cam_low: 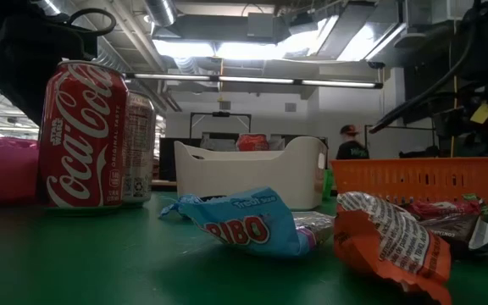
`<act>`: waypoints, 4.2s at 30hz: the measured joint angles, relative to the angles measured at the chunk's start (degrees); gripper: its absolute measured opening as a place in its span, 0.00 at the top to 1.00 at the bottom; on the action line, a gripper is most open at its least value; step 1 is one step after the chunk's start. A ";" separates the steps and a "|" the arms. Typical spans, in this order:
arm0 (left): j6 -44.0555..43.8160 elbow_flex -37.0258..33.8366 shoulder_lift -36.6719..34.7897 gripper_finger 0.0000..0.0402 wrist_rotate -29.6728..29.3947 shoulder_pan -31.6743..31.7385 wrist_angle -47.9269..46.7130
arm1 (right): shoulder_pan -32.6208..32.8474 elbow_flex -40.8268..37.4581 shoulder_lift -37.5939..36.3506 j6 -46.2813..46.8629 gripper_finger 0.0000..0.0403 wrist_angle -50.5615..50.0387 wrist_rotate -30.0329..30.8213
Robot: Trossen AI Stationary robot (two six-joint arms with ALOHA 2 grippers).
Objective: Sort candy
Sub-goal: Put the blue candy into the green bin, then put the blue lollipop into the orange bin
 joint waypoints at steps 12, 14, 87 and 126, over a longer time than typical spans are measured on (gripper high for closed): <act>-0.01 0.00 0.00 0.75 -0.01 0.00 0.03 | 0.00 8.86 0.13 -0.16 0.99 -13.78 -0.63; -0.02 0.00 0.00 0.75 -0.02 0.00 0.43 | -0.04 11.52 0.13 -1.30 0.99 -17.40 -0.53; 0.42 0.00 -0.02 0.75 -3.02 0.00 5.99 | -50.18 31.79 21.57 -57.50 0.66 28.16 8.02; 0.43 0.00 -0.02 0.75 -3.02 -0.04 6.05 | -50.18 25.35 9.20 -28.43 0.65 -6.48 -14.78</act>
